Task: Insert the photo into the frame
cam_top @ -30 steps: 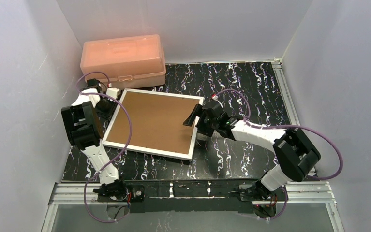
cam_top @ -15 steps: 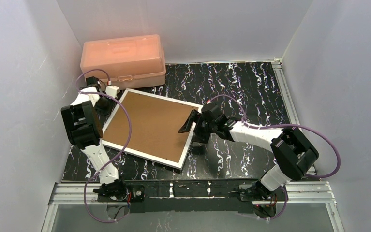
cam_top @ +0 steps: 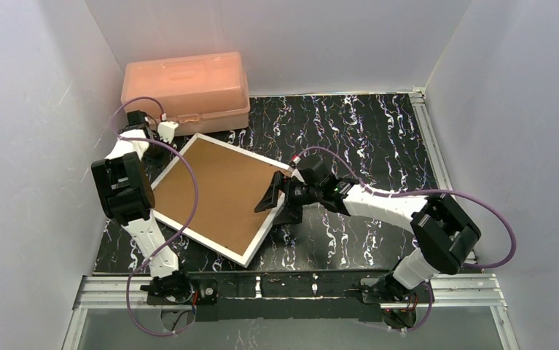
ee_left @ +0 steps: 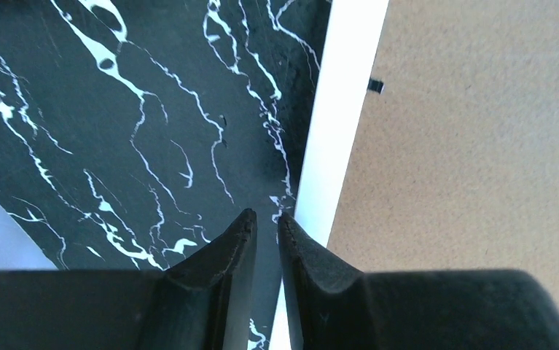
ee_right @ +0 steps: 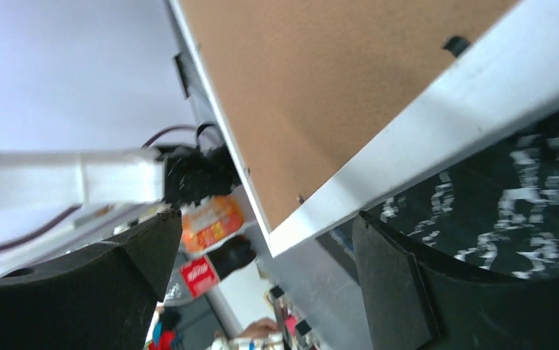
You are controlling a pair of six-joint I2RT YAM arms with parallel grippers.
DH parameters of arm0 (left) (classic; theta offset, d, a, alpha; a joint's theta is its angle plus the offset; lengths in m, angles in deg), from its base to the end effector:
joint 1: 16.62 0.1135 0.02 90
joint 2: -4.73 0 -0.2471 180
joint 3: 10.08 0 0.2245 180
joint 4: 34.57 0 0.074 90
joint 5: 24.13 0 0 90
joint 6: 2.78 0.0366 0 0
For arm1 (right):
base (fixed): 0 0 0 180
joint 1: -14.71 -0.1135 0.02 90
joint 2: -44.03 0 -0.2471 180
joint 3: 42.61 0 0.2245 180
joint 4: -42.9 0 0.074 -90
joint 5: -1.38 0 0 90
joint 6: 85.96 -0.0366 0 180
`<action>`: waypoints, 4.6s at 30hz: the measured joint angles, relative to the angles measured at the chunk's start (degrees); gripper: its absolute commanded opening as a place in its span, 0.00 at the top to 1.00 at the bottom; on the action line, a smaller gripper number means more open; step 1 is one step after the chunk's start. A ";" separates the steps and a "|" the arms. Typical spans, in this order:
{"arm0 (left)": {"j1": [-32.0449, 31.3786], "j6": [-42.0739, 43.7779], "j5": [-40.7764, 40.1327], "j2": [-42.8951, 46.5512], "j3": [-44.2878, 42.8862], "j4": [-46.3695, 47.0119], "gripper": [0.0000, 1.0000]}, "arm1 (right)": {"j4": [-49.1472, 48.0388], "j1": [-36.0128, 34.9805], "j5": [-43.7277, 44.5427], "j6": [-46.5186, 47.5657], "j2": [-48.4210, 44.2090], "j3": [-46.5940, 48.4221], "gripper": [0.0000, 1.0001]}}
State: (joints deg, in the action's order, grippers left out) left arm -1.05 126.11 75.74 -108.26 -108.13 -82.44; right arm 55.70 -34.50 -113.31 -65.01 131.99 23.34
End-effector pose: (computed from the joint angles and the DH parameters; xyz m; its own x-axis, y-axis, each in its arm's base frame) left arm 0.3713 0.0970 0.1852 -0.7856 0.4232 -0.4514 0.3909 0.9050 0.1682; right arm 0.1892 0.2427 0.2151 -0.9850 0.1573 -0.0709 0.0222 0.5230 0.8520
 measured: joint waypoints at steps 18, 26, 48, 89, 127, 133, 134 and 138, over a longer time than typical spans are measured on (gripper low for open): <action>-7.23 -6.58 30.05 -2.12 2.54 -19.45 0.82 | -45.16 -1.14 -2.08 3.52 -3.72 16.39 0.02; -6.91 -6.49 30.01 -1.66 -6.78 -30.56 0.59 | -9.79 -1.14 10.69 19.08 -10.34 13.88 0.01; 1.07 -5.66 -6.97 9.38 4.33 -8.20 1.00 | 3.89 -1.64 24.55 10.40 -19.23 -19.67 0.01; -13.07 -8.35 -5.22 8.87 15.96 -3.13 1.00 | 14.78 -16.94 24.96 -9.22 -21.24 -22.86 0.01; -15.21 -2.08 -8.15 4.94 11.50 -7.85 1.00 | -23.78 -36.26 45.24 -30.12 -22.08 -40.79 0.07; -15.47 -1.16 -8.04 4.96 11.58 -8.13 1.00 | -26.43 -36.61 50.88 -18.84 -28.06 -44.98 0.10; -15.47 -0.92 -8.09 4.96 11.56 -8.09 1.00 | -27.32 -36.61 51.67 -16.87 -28.52 -45.40 0.10; -15.41 -0.37 -8.52 4.94 11.50 -7.74 1.00 | -30.01 -36.30 55.58 -9.22 -28.76 -46.40 0.11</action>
State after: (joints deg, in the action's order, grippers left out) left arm -16.46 125.74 67.22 -103.32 -96.63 -90.17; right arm 25.69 -70.80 -57.73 -74.24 103.23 -23.06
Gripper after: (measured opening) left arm 0.007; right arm 0.902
